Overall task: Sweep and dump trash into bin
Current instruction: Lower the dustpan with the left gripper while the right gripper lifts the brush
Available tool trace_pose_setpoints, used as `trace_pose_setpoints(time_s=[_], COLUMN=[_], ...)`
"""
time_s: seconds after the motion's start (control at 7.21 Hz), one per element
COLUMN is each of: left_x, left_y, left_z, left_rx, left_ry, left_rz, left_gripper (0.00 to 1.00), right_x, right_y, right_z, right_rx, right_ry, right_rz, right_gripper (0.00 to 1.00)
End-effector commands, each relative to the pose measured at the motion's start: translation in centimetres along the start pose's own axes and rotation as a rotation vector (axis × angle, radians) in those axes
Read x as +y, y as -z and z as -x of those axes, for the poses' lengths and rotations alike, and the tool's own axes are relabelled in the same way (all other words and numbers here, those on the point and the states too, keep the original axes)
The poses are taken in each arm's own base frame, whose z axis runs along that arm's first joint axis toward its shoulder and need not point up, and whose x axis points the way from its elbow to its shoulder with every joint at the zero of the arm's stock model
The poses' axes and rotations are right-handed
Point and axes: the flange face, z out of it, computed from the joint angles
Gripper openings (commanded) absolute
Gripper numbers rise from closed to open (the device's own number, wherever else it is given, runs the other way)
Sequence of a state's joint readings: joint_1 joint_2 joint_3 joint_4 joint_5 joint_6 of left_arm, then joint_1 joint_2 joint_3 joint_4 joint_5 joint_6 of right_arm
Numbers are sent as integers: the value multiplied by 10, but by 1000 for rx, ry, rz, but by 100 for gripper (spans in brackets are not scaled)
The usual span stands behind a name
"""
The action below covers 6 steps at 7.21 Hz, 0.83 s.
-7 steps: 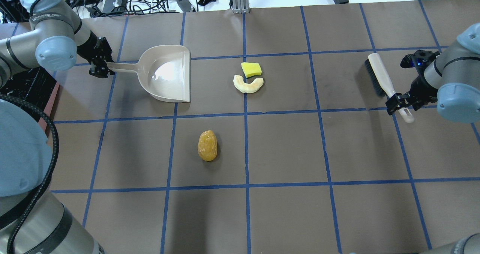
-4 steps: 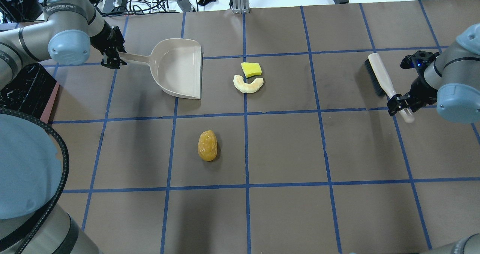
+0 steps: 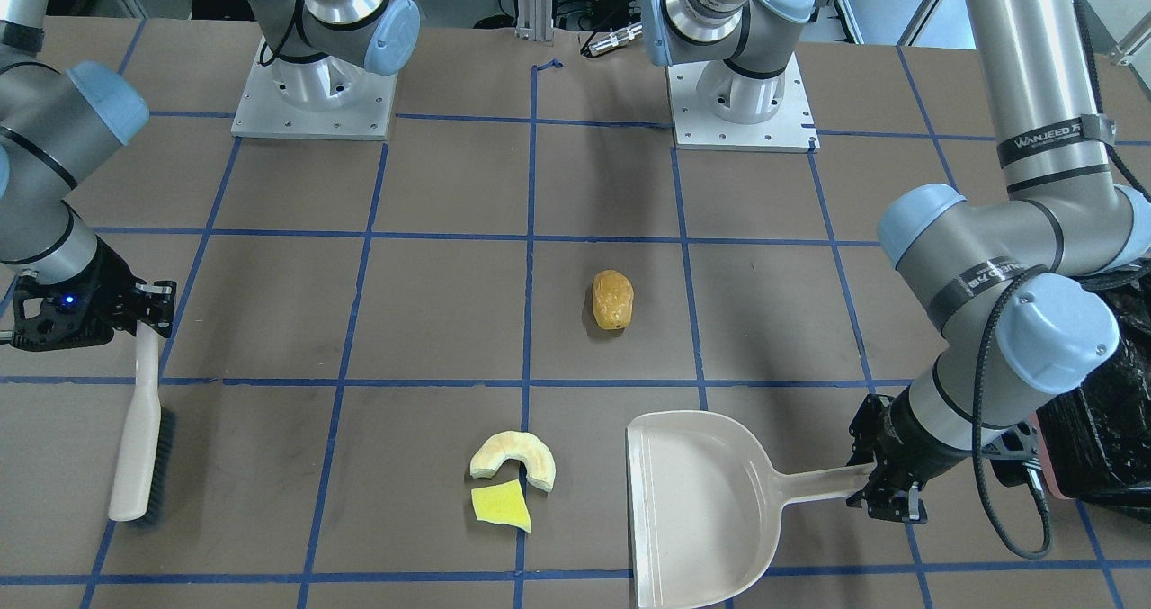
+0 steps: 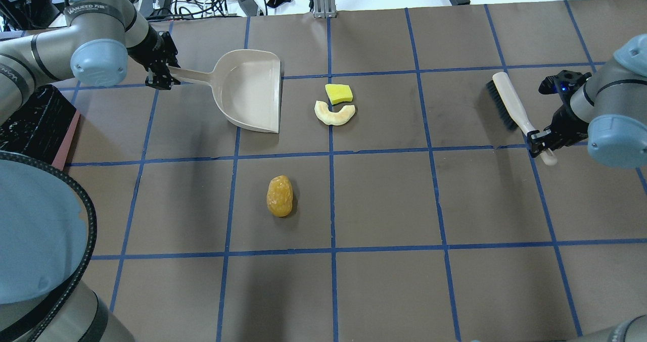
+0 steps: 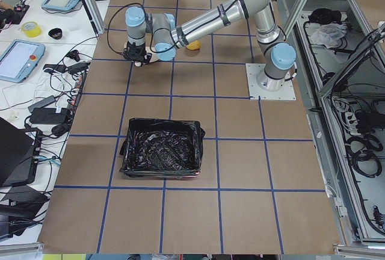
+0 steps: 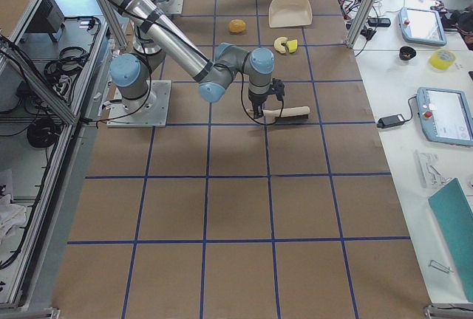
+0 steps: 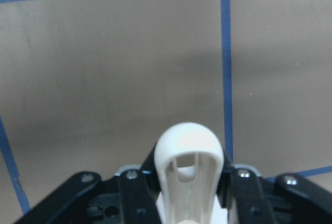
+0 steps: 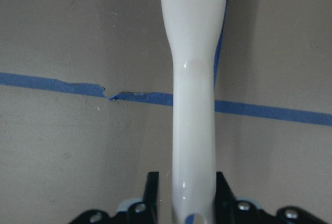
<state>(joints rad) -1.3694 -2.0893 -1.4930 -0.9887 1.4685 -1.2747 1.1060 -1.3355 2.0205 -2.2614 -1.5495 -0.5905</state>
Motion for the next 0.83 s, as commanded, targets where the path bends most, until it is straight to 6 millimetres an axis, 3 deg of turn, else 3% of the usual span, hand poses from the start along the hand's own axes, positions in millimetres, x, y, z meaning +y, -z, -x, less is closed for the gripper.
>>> trace_pose_setpoints(time_s=[0.0, 0.28, 0.56, 0.69], left_x=[10, 21, 23, 23], left_y=[-7, -12, -16, -18], left_z=[-1, 0, 1, 1], left_rx=[1, -9, -16, -19], left_ry=[-2, -13, -17, -22], left_rz=[41, 45, 49, 50], left_gripper=[0, 0, 0, 0], right_x=[-1, -6, -34, -47], right_y=[2, 8, 41, 50], right_z=[-1, -1, 6, 30], right_rx=[10, 18, 13, -3], right_ry=[-12, -23, -51, -88], right_rz=[-15, -36, -123, -93], right_gripper=[25, 22, 18, 17])
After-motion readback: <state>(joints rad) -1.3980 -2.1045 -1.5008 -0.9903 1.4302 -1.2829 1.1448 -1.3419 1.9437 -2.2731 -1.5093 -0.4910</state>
